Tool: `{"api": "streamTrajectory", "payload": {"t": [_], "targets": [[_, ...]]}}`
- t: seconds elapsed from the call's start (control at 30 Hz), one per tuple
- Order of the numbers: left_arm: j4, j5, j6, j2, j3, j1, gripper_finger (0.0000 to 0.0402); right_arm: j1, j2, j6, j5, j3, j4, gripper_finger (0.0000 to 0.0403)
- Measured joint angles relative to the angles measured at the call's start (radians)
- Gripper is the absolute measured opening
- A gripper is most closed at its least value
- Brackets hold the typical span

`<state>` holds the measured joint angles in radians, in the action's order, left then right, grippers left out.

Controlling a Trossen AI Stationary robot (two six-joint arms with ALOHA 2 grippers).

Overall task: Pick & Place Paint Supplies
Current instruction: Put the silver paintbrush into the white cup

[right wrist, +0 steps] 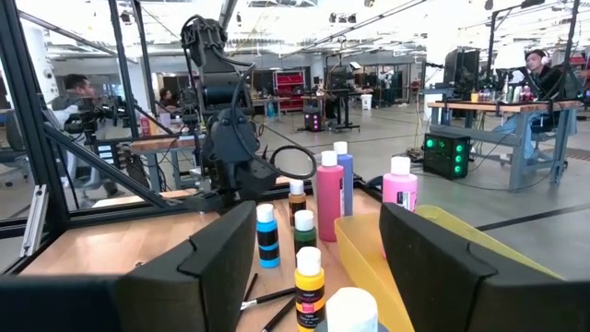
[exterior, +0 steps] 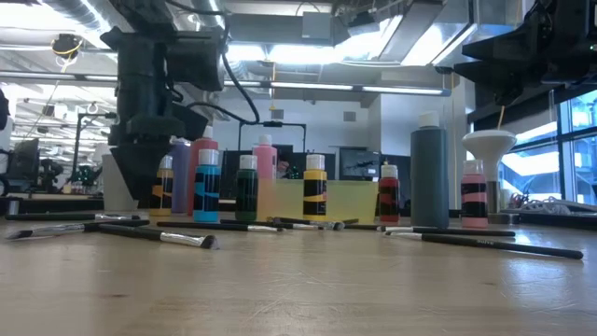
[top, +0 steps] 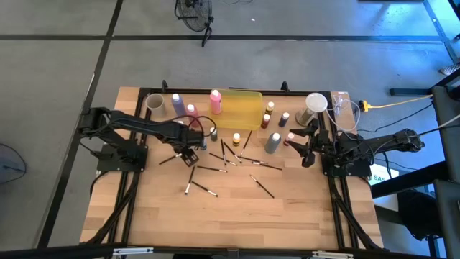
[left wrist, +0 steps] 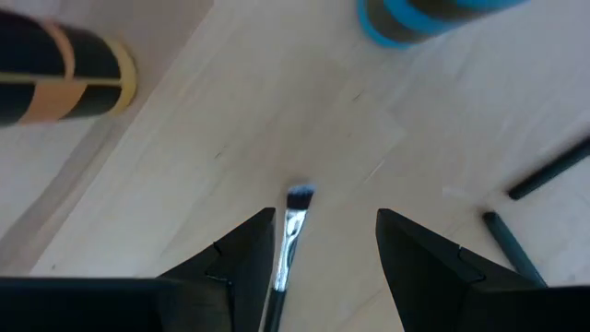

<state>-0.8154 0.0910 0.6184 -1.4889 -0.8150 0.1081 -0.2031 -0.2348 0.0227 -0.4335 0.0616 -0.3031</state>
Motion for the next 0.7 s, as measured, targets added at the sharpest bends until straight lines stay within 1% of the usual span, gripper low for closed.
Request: {"api": "streamTrajectory", "payload": {"t": [0.33, 0.57, 0.7], "targets": [[0.016, 0.001, -0.017, -0.083, -0.005, 0.009, 0.0184, 0.000, 0.000, 0.000, 0.000, 0.000, 0.001, 0.0233], [0.006, -0.009, -0.016, -0.086, -0.004, 0.020, 0.0184, 0.000, 0.000, 0.000, 0.000, 0.000, 0.001, 0.0233], [-0.004, -0.046, -0.020, -0.087, -0.003, 0.020, 0.0184, 0.000, 0.000, 0.000, 0.000, 0.000, 0.001, 0.0233]]}}
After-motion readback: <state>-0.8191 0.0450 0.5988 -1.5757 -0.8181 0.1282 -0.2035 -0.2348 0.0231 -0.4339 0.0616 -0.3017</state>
